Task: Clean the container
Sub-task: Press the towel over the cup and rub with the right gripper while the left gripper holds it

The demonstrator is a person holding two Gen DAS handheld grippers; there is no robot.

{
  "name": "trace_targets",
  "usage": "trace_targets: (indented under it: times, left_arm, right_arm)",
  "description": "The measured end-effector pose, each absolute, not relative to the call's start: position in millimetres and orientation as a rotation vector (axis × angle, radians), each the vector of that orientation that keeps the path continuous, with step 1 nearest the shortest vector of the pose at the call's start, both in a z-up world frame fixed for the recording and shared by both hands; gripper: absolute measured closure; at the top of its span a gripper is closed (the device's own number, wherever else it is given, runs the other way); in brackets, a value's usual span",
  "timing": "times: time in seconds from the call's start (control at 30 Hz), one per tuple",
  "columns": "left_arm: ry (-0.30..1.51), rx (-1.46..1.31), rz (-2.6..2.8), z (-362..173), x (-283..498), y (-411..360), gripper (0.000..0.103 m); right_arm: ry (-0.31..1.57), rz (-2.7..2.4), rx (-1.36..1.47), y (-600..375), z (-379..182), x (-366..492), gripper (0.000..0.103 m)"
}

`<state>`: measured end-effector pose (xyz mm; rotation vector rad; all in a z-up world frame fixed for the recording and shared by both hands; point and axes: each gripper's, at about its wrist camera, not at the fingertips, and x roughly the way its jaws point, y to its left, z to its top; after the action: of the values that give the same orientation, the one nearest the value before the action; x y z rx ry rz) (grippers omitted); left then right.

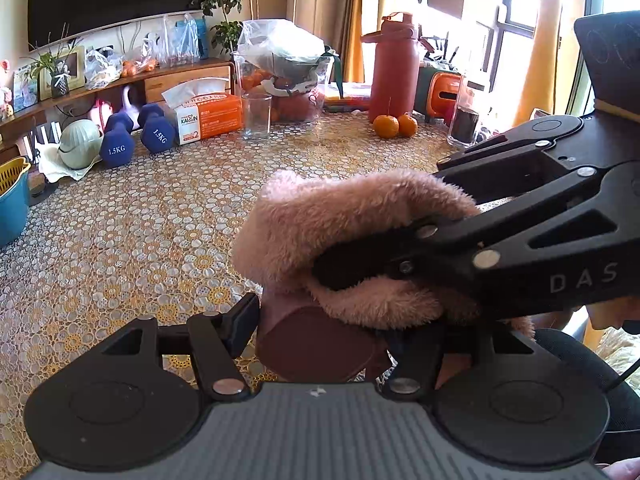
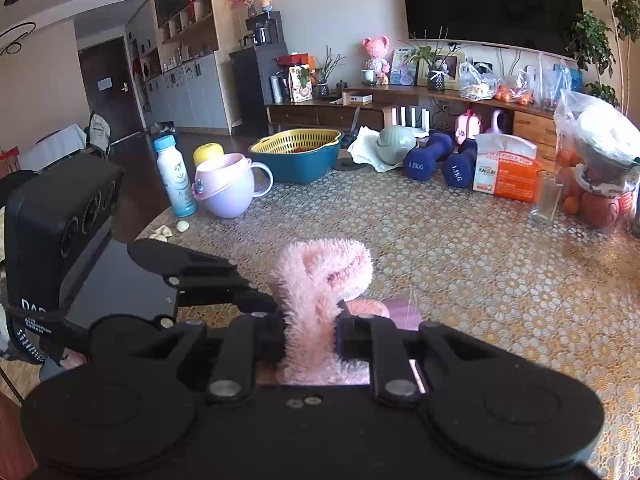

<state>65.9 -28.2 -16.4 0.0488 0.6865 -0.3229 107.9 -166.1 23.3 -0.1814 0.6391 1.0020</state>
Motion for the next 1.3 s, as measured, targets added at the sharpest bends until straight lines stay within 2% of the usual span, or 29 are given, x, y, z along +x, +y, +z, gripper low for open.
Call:
trace_targets:
  times: [0.87, 1.13, 1.3]
  left_arm:
    - [0.637, 0.063, -0.360, -18.4, 65.8, -20.2, 0.041]
    - [0.610, 0.109, -0.368, -17.3, 66.1, -28.2, 0.041]
    - [0.610, 0.110, -0.366, -17.3, 66.1, -28.3, 0.041]
  right_arm:
    - [0.697, 0.712, -0.265, -198.1, -8.1, 165.8, 0.085]
    - [0.593, 0.854, -0.266, -195.8, 44.7, 139.0, 0.085]
    - [0.608, 1.004, -0.289, -168.6, 49.7, 124.5, 0.085]
